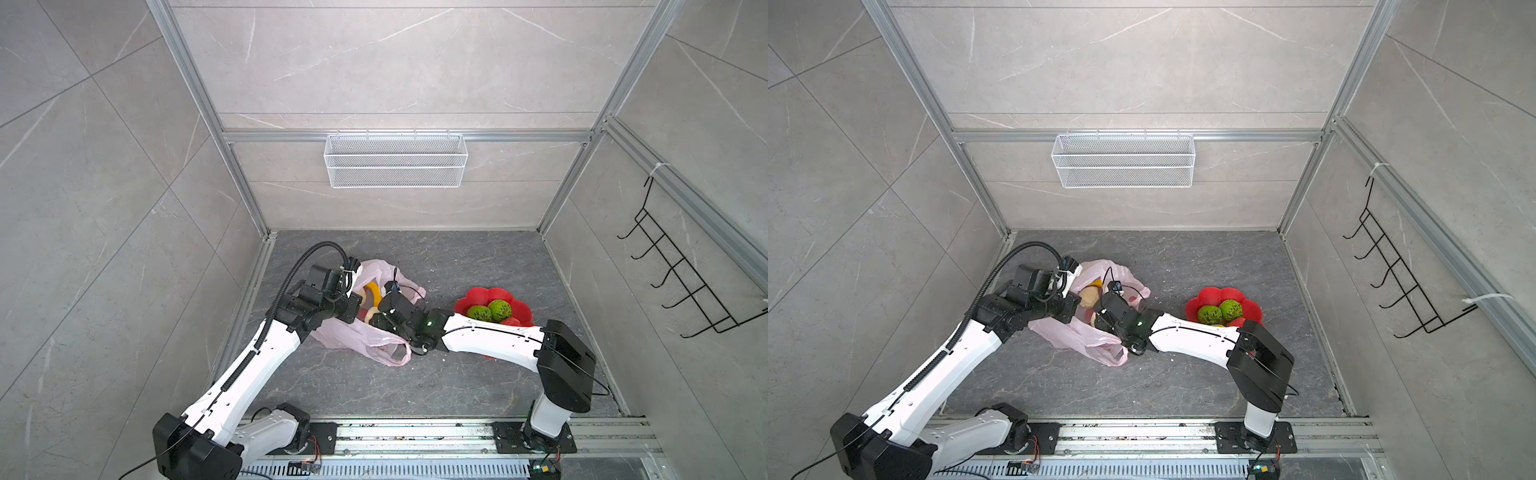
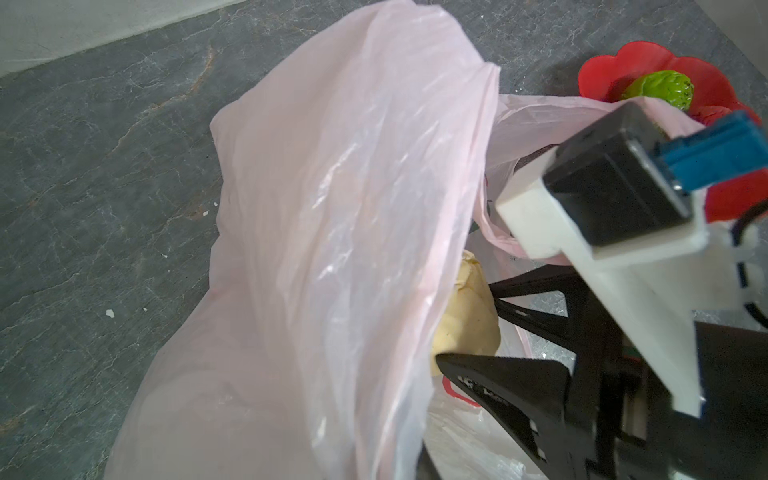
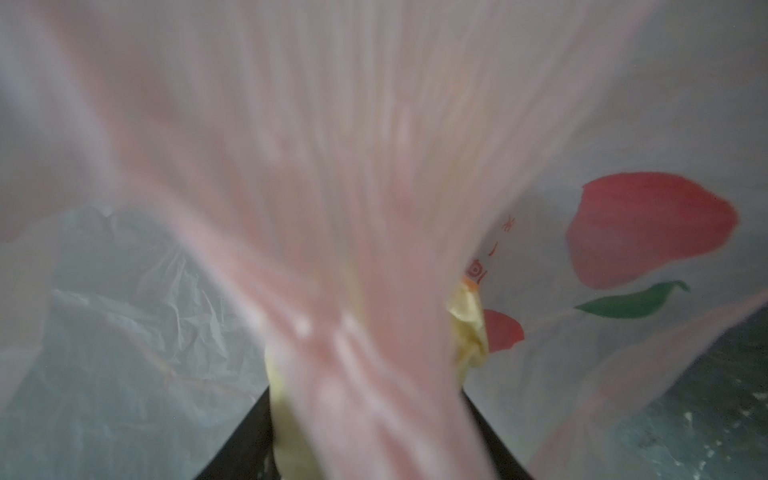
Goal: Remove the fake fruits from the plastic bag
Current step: 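Close the right gripper on the cream custard apple and lift, then carry the cream custard apple out of the bag to the red bowl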
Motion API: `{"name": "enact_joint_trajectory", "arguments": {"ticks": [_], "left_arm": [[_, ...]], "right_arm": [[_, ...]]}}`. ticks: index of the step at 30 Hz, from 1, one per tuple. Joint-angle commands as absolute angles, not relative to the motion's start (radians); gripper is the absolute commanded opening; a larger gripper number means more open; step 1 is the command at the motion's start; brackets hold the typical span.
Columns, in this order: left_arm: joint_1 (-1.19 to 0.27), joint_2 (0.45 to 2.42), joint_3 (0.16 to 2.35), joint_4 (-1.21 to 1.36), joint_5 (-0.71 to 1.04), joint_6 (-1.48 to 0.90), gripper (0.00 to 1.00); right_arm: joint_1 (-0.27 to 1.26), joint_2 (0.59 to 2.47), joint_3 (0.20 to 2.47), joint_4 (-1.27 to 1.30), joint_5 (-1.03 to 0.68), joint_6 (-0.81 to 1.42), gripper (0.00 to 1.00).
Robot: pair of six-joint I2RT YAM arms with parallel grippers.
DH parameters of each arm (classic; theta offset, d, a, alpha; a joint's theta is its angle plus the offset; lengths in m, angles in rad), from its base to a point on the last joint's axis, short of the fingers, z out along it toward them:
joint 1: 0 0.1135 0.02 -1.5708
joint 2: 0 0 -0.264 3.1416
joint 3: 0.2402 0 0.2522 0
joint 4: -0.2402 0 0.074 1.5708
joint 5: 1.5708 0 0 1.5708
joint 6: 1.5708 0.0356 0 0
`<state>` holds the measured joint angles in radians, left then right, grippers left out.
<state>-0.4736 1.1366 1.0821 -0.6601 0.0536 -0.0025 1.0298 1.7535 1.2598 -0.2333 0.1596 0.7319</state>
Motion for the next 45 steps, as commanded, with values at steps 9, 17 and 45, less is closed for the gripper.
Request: {"name": "enact_joint_trajectory", "arguments": {"ticks": [9, 17, 45], "left_arm": [[-0.476, 1.143, 1.085, -0.579, -0.002, -0.072, 0.00], [-0.476, 1.139, 1.080, -0.531, -0.066, -0.127, 0.00], [-0.475, 0.993, 1.020, -0.496, -0.017, -0.105, 0.02]], "right_arm": [[1.037, 1.673, 1.250, -0.285, 0.107, 0.689, 0.50], [1.045, 1.633, 1.238, -0.320, 0.052, 0.653, 0.49], [1.056, 1.455, 1.171, -0.537, -0.002, 0.557, 0.47]]}}
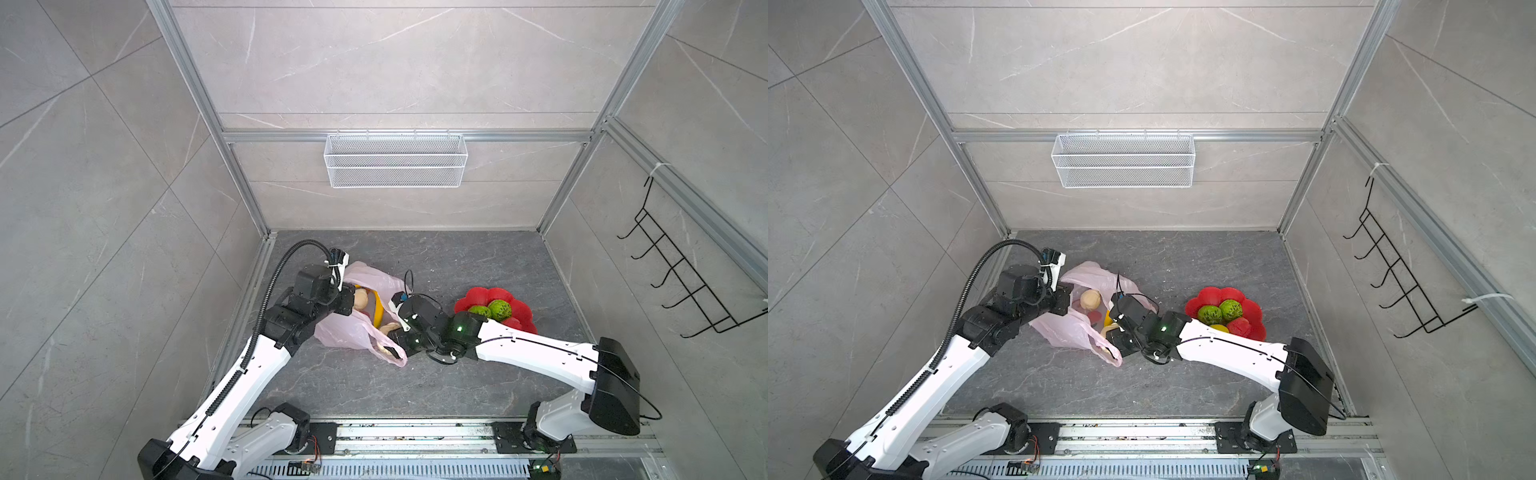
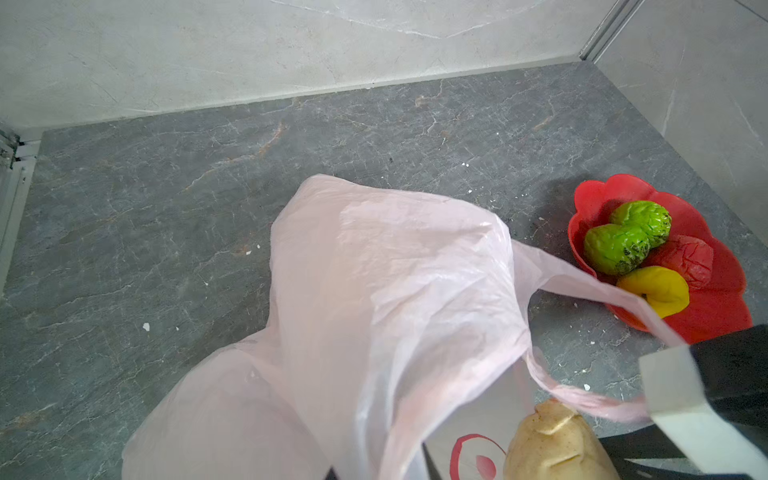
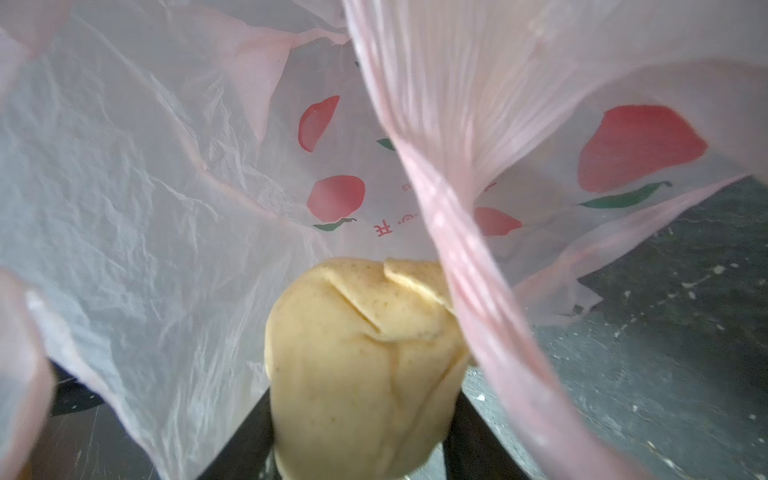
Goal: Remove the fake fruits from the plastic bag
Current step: 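Carry the cream custard apple out of the bag to the red bowl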
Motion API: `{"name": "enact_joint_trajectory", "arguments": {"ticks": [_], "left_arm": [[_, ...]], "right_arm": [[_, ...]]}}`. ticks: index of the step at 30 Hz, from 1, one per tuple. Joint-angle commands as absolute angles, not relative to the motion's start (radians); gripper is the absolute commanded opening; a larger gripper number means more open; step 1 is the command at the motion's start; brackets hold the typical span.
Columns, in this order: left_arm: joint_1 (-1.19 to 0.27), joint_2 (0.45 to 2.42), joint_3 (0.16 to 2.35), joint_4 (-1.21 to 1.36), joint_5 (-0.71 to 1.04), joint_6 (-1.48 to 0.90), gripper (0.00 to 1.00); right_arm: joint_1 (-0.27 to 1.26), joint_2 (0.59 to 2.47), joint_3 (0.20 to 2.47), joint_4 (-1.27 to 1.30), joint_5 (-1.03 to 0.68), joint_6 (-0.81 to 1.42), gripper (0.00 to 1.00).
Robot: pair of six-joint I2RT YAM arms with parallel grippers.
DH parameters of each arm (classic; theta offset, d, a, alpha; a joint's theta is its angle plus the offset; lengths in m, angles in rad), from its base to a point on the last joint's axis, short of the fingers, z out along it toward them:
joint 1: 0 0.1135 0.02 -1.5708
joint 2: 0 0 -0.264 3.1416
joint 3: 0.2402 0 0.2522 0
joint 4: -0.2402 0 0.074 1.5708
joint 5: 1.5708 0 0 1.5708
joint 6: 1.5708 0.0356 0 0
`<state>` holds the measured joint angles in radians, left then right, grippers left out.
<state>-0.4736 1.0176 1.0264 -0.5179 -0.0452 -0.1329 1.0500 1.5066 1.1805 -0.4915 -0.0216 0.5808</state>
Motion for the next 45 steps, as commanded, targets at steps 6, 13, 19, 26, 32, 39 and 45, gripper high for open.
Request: {"name": "enact_joint_trajectory", "arguments": {"ticks": [6, 13, 19, 26, 32, 39, 45], "left_arm": [[-0.476, 0.977, 1.011, -0.530, 0.066, -0.080, 0.02], [-0.476, 0.938, 0.980, -0.539, 0.083, -0.096, 0.03], [-0.475, 0.968, 0.977, -0.515, 0.001, -0.121, 0.02], [-0.474, 1.001, 0.982, -0.444, -0.043, -0.135, 0.02], [-0.475, 1.010, 0.995, -0.431, -0.061, -0.145, 0.02], [-0.474, 1.013, 0.996, -0.449, -0.136, -0.160, 0.03], [-0.474, 1.030, 1.005, -0.457, -0.168, -0.151, 0.03]], "right_arm": [[1.056, 1.427, 1.183, -0.564, 0.055, 0.557, 0.46], [1.056, 1.443, 1.218, -0.552, 0.072, 0.551, 0.45], [1.056, 1.418, 1.248, -0.619, 0.038, 0.520, 0.45], [1.056, 1.339, 1.272, -0.741, 0.034, 0.478, 0.45], [1.055, 1.281, 1.261, -0.806, 0.045, 0.466, 0.45], [1.047, 1.192, 1.255, -0.885, 0.183, 0.482, 0.45], [0.969, 1.117, 1.256, -0.954, 0.277, 0.489, 0.45]]}}
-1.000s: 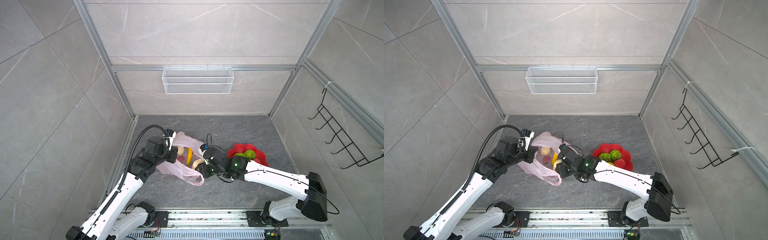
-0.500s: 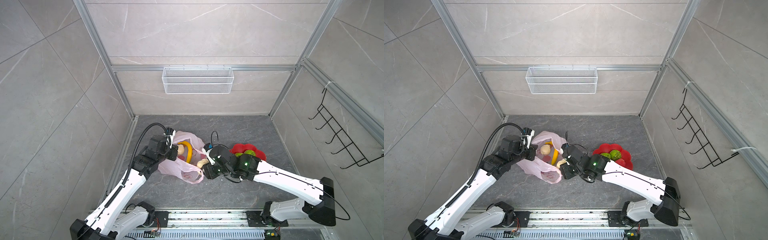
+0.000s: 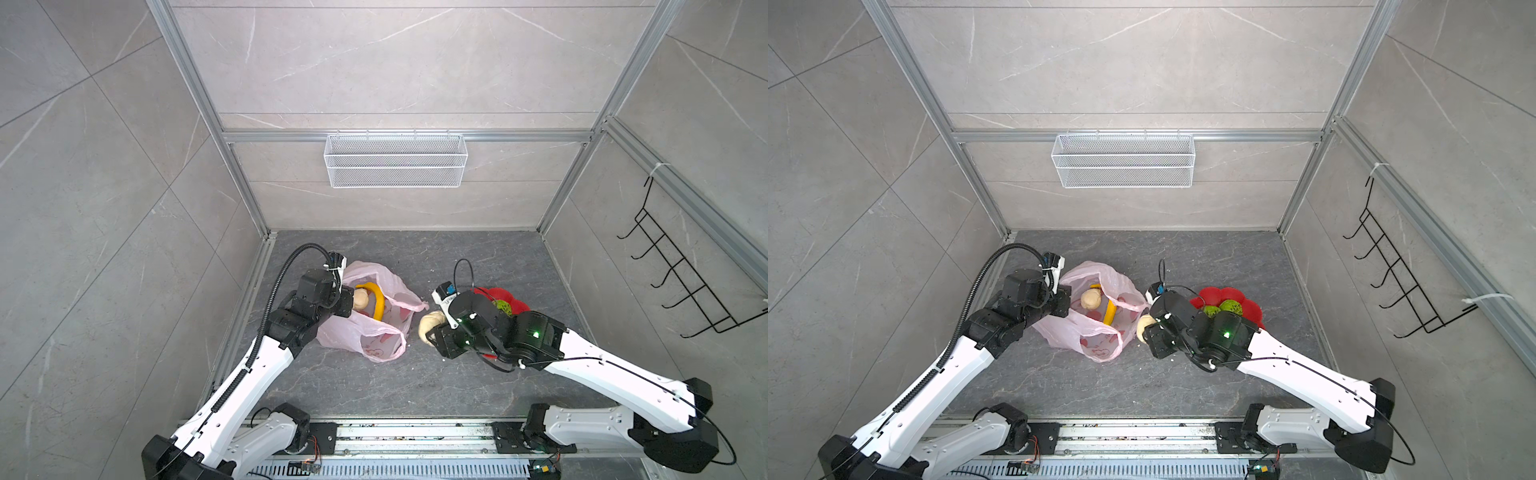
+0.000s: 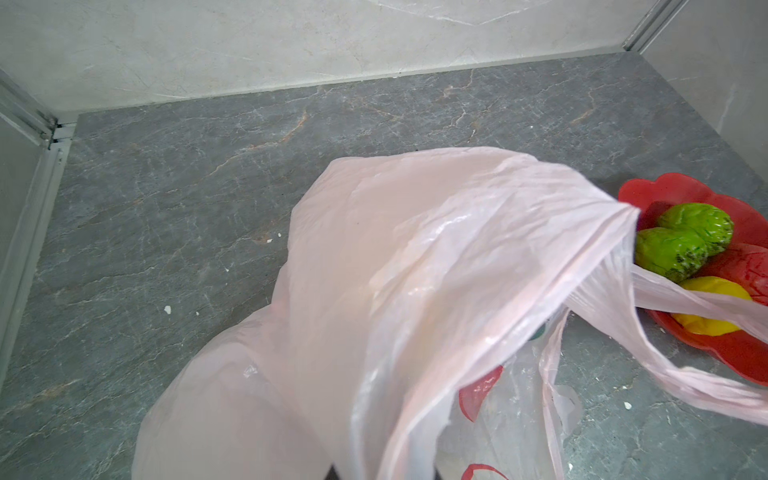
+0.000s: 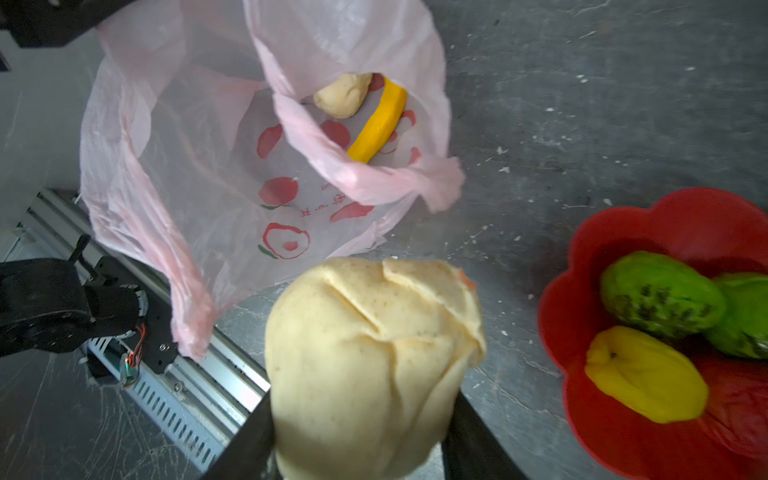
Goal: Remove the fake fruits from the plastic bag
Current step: 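Carry the cream custard apple out of the bag to the red bowl, then lower the cream custard apple into the red bowl with the right gripper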
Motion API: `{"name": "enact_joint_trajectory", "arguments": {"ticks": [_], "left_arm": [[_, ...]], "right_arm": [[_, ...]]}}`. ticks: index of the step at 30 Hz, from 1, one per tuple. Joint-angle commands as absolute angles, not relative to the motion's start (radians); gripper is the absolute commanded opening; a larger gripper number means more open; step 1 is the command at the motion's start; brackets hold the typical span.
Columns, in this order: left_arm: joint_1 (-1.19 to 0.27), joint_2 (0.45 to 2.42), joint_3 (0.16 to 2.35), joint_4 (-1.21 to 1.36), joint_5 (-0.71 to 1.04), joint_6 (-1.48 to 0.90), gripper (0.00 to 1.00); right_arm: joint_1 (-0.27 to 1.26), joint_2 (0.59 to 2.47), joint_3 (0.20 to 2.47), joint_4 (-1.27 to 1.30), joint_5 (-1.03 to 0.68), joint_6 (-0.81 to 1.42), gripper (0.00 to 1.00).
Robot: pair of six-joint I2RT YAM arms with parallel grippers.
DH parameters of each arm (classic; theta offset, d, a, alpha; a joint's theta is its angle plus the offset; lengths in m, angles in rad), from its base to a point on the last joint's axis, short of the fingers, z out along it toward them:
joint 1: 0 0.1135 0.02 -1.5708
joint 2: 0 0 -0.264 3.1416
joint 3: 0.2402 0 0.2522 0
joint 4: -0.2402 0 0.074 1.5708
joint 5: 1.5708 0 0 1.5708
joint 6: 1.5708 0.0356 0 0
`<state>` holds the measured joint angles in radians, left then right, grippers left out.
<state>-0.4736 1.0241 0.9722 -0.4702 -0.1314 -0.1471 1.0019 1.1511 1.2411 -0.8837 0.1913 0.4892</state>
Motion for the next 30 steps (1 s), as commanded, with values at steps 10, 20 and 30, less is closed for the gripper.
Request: {"name": "enact_joint_trajectory", "arguments": {"ticks": [10, 20, 30], "left_arm": [[-0.474, 1.022, 1.005, -0.441, -0.119, -0.145, 0.03], [-0.474, 1.028, 1.005, -0.454, -0.090, -0.121, 0.03], [-0.474, 1.013, 0.989, -0.434, -0.072, -0.119, 0.04]], "right_arm": [[0.589, 1.120, 1.182, -0.884, 0.236, 0.427, 0.45], [0.339, 1.316, 1.184, -0.757, 0.137, 0.442, 0.41], [0.263, 1.485, 1.246, -0.750, 0.140, 0.508, 0.41]]}}
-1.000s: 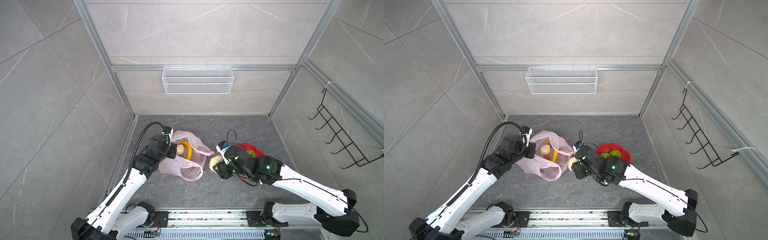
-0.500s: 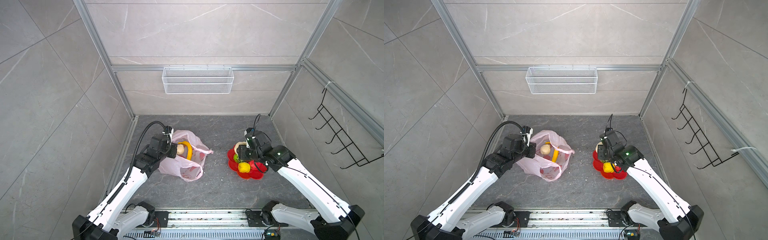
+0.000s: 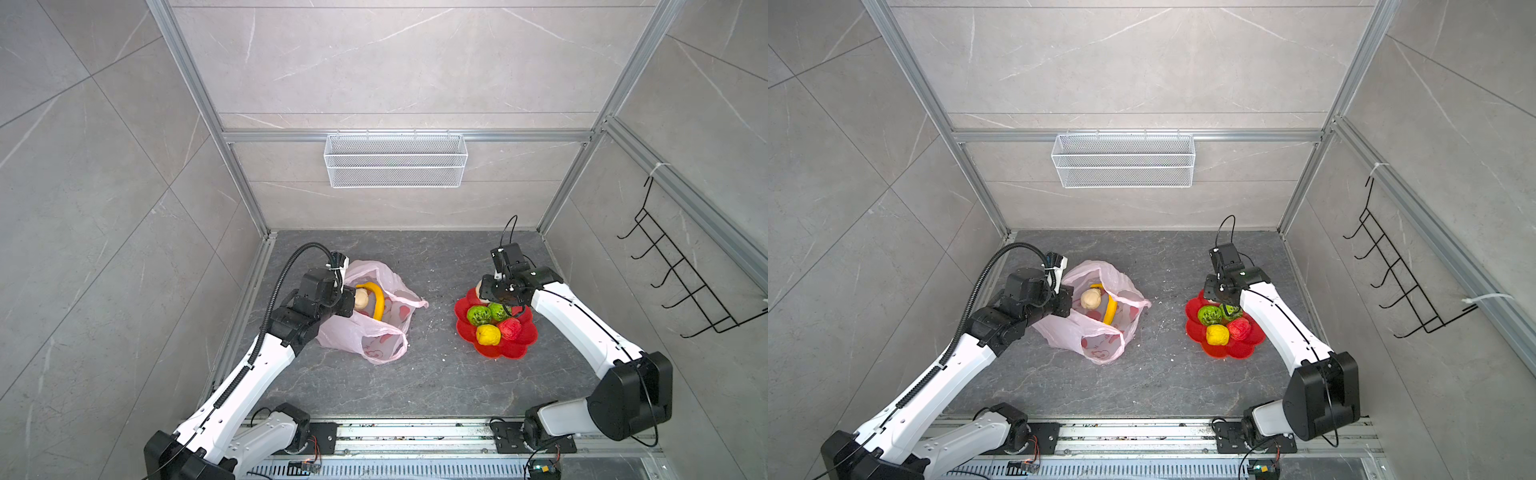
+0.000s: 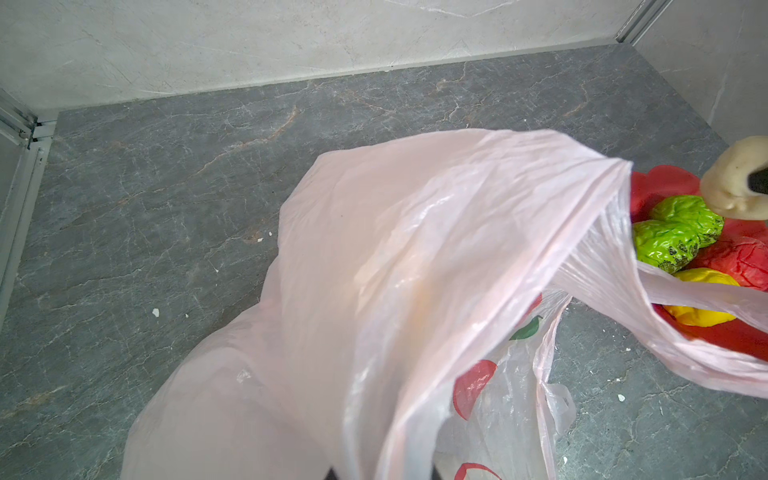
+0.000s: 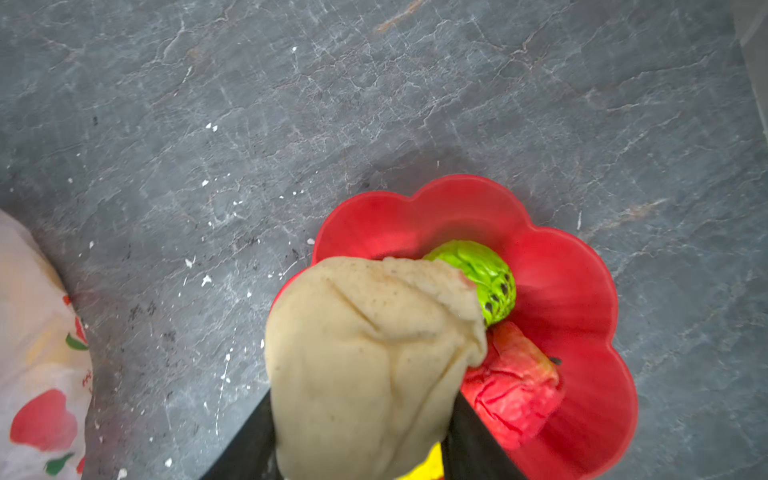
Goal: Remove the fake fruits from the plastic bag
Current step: 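Lower the cream custard apple into the red bowl with the right gripper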
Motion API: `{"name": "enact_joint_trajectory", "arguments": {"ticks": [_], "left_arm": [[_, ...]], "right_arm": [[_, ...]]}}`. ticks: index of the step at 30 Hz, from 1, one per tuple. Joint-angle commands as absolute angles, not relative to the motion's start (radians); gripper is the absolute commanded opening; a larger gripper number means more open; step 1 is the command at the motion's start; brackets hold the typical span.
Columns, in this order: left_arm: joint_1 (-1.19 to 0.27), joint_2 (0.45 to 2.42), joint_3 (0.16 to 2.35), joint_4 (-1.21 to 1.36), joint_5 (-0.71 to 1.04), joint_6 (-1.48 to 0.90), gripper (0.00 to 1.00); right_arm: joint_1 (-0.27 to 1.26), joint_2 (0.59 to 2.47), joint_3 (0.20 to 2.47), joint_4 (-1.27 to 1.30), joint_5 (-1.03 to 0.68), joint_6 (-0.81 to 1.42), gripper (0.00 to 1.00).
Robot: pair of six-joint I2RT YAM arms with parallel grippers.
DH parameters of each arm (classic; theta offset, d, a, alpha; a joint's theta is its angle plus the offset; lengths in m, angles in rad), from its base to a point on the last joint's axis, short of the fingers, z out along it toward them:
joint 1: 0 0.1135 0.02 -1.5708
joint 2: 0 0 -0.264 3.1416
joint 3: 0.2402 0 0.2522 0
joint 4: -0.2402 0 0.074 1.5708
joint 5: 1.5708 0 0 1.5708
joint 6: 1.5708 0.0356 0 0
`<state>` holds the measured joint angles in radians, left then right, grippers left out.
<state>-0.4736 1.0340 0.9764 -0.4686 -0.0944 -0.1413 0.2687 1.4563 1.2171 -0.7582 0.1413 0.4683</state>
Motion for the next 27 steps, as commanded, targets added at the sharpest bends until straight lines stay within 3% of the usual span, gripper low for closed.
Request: {"name": "enact_joint_trajectory", "arguments": {"ticks": [1, 21, 27], "left_arm": [[-0.474, 1.016, 0.989, -0.433, -0.066, -0.121, 0.04], [-0.474, 1.002, 0.984, -0.417, -0.007, -0.117, 0.05], [-0.475, 1.003, 0.992, -0.426, 0.004, -0.118, 0.05]], "right_arm": [[0.257, 1.497, 1.243, -0.747, 0.141, 0.520, 0.41], [0.192, 1.634, 1.154, -0.592, 0.124, 0.644, 0.42], [0.189, 1.641, 1.143, -0.574, 0.127, 0.649, 0.50]]}}
